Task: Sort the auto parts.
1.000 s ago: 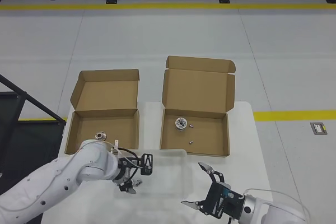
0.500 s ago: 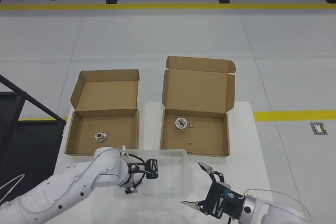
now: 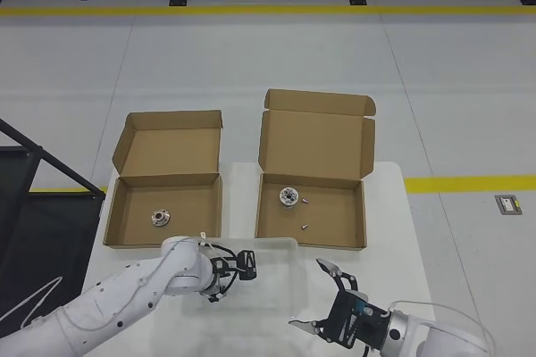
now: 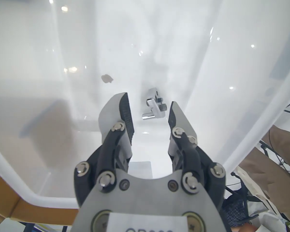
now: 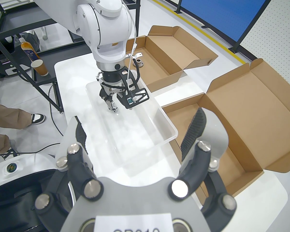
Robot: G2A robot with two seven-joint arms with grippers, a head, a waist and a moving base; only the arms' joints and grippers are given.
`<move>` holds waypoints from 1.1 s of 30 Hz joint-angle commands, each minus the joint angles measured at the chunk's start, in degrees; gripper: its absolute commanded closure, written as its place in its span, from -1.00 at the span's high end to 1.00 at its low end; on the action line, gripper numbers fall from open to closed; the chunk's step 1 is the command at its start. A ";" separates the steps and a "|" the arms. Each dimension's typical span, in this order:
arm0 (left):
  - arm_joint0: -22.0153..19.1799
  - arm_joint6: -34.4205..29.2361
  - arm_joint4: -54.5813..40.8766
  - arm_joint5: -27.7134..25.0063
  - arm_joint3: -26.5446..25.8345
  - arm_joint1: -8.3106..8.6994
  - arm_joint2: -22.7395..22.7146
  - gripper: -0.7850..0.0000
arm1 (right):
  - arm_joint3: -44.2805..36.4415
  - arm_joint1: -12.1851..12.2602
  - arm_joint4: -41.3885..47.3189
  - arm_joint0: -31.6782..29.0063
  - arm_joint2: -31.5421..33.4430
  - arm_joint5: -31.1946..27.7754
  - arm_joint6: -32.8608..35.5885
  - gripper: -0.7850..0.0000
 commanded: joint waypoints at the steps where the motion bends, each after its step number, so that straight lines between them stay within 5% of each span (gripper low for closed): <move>1: 0.34 0.14 0.16 0.51 0.84 -0.48 -0.22 -0.04 | 0.00 0.00 0.00 0.00 0.00 0.00 0.00 1.00; 19: 3.43 0.19 0.98 0.09 5.24 -3.13 -2.71 -0.42 | 0.00 0.00 0.00 0.00 0.00 0.00 0.00 1.00; 22: 3.65 -0.14 1.26 -0.25 5.44 -3.42 -3.21 -0.66 | 0.00 0.00 0.00 0.00 0.00 0.00 0.00 1.00; 23: 3.69 -0.30 1.35 -0.34 5.35 -3.47 -3.44 -0.98 | 0.00 0.00 0.00 0.00 0.00 0.00 0.00 1.00; 33: 4.39 -1.81 0.66 -2.21 0.98 -2.04 -7.64 -1.00 | 0.00 0.00 0.00 0.00 0.00 0.00 0.00 1.00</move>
